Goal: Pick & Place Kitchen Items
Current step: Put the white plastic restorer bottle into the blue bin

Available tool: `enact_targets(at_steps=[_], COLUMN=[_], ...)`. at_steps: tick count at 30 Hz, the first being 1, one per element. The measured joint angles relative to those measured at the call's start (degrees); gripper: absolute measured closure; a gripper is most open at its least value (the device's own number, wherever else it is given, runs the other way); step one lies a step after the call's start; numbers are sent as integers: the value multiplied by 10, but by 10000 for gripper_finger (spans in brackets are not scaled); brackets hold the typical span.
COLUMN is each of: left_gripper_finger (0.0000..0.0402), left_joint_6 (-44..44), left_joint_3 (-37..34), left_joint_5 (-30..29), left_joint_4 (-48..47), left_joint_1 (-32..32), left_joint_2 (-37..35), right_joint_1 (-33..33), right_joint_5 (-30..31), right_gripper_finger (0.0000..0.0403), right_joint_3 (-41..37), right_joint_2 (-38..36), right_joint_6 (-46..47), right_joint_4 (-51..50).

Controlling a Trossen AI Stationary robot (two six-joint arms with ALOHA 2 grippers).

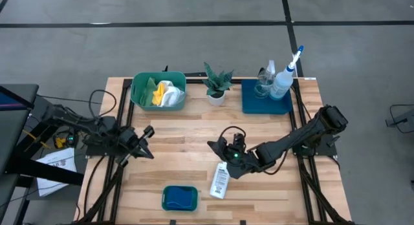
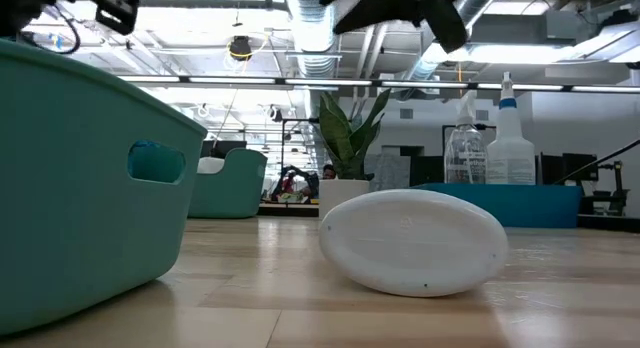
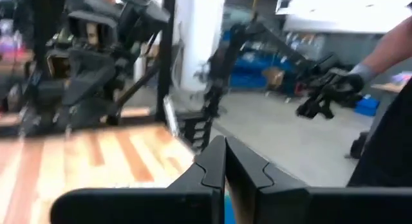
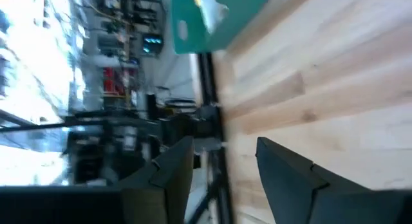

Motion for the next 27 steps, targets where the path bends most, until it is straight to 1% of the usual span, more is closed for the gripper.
enact_targets(at_steps=[2,7,10,16,19,23,27], left_gripper_finger=[399,399,399,399,399,399,399], left_joint_6=[0,-3,-4,-5,-4,1,9], left_joint_3=[-25,-74,-95,-123,-125,-125,-125], left_joint_5=[5,11,21,23,31,40,40], left_joint_4=[17,21,14,-8,-25,-22,-24], left_joint_1=[3,17,27,45,58,80,115], left_joint_2=[-20,-92,-137,-215,-216,-217,-217], right_joint_1=[0,-3,-2,-1,-1,0,0], right_joint_5=[15,18,29,30,30,29,27], right_gripper_finger=[244,254,259,268,270,271,271], right_joint_3=[7,26,37,60,60,60,60], right_joint_2=[-1,-1,-1,-1,-1,-1,-1], right_joint_6=[-7,-33,-47,-49,-52,-53,-54], right_joint_4=[3,2,-6,-49,-50,-47,-46])
